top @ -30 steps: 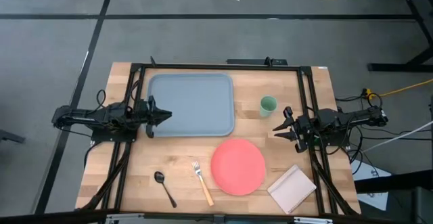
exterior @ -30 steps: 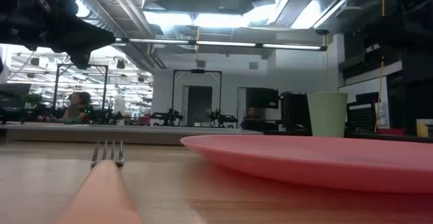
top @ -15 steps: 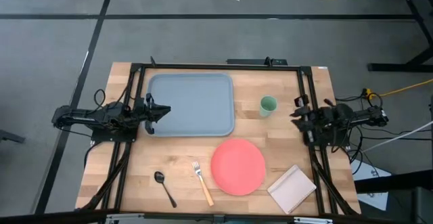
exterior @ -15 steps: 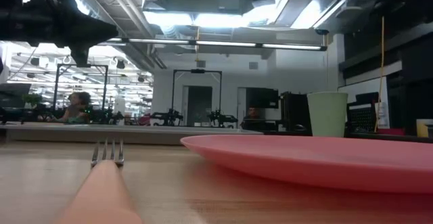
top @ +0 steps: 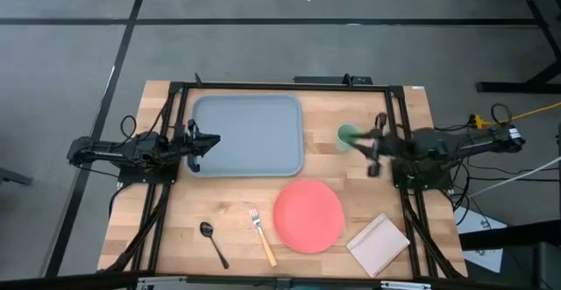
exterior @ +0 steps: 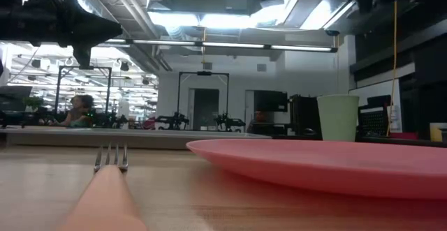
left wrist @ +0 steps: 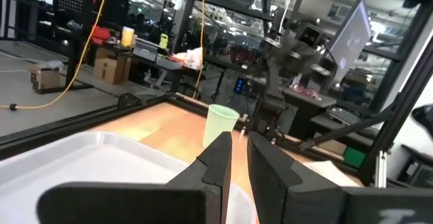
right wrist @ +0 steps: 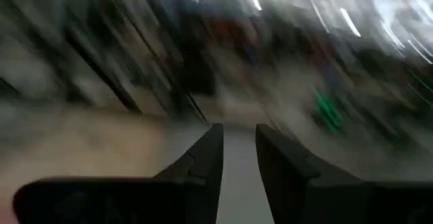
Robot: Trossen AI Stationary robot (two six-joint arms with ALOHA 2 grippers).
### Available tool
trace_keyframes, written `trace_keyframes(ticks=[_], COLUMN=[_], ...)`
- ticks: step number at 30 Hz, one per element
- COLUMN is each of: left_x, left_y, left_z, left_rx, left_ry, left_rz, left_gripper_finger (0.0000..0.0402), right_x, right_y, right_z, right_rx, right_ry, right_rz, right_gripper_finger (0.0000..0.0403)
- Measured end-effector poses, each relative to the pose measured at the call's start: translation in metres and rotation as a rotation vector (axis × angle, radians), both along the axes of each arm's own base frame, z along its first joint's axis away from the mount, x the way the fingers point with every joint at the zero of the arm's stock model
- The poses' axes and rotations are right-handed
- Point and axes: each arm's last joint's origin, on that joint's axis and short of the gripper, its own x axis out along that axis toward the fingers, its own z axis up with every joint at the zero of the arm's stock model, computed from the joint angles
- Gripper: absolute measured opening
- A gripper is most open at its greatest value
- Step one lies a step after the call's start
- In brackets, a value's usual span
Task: Pick and place plate/cup/fork/spoon on tray
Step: Put the green cup to the top right corner of the gray tray
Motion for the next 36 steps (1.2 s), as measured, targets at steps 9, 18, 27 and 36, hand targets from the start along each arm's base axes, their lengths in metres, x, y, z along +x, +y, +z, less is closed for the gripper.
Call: trace_keyframes(ticks=[9,18,27,36], left_x=[0.000,0.000,0.000,0.001], left_y=[0.000,0.000,0.000,0.000], left_z=[-0.003,-0.003,-0.003,-0.004], left_rx=[0.074,0.070,0.070,0.071], left_ry=[0.054,0.052,0.052,0.066], left_rz=[0.009,0.007,0.007,0.007], left_gripper_finger=[0.0041,0.0041,0.0041,0.0041], right_x=[0.029,0.068,0.094,0.093], right_y=[-0.022,-0.074,-0.070,-0.063], right_z=[0.033,0.051,0.013,-0.003], right_rx=[0.363,0.566,0.677,0.532], right_ry=[0.311,0.645,0.957,1.065], right_rz=[-0.496,-0.564,-0.268,-0.239], right_gripper_finger=[0.0094,0.0094,0.0094,0.0094])
